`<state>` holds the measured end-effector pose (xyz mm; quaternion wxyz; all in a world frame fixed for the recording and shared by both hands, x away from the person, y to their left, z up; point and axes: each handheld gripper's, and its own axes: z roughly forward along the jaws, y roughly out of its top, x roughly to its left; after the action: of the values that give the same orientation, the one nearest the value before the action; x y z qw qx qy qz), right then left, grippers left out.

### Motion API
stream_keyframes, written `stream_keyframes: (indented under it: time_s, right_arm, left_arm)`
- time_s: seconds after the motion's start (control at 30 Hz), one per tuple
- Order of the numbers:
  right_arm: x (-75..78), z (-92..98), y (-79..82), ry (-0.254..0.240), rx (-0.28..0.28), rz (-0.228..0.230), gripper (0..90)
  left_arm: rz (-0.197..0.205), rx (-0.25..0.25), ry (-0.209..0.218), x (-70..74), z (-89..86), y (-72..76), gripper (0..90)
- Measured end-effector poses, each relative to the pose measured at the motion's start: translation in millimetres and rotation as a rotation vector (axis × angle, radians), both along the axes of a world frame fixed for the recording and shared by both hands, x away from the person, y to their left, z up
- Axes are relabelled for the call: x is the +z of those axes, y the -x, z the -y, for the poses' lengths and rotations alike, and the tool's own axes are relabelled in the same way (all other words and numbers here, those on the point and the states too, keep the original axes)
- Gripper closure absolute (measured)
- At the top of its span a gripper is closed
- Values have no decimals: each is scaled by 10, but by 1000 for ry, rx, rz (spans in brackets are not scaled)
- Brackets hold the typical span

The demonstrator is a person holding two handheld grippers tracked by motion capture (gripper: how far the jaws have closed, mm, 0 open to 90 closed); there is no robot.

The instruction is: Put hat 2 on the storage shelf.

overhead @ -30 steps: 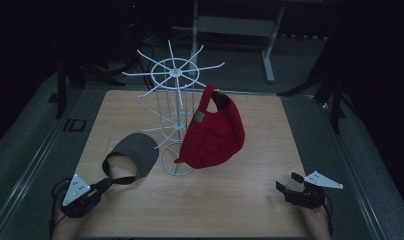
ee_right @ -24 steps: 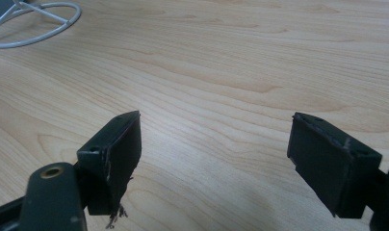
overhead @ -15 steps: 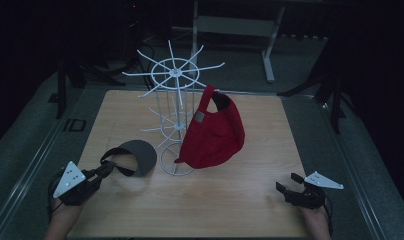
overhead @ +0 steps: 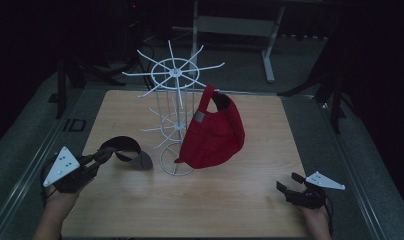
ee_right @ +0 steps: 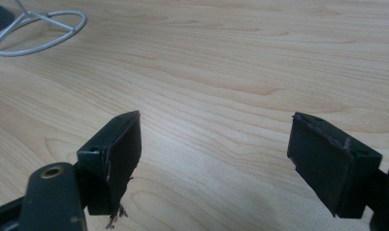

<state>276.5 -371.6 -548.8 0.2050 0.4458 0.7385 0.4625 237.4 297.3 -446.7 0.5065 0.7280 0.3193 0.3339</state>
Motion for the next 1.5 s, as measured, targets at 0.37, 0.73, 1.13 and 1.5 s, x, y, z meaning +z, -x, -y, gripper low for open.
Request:
stream_keyframes:
  time_s: [0.37,0.73,1.13,1.5]
  right_arm:
    - [15,6,-2,-1,-11,9,193]
    - [18,-8,1,9,0,1,193]
    - [15,-10,1,9,4,-5,193]
    - [17,-19,0,16,9,-5,193]
  left_arm:
    - [67,-26,13,359,-22,62,839]
    - [113,-102,-8,763,-55,263,838]
    - [169,-182,48,1172,10,207,838]
    - [218,-261,50,1550,172,233,838]
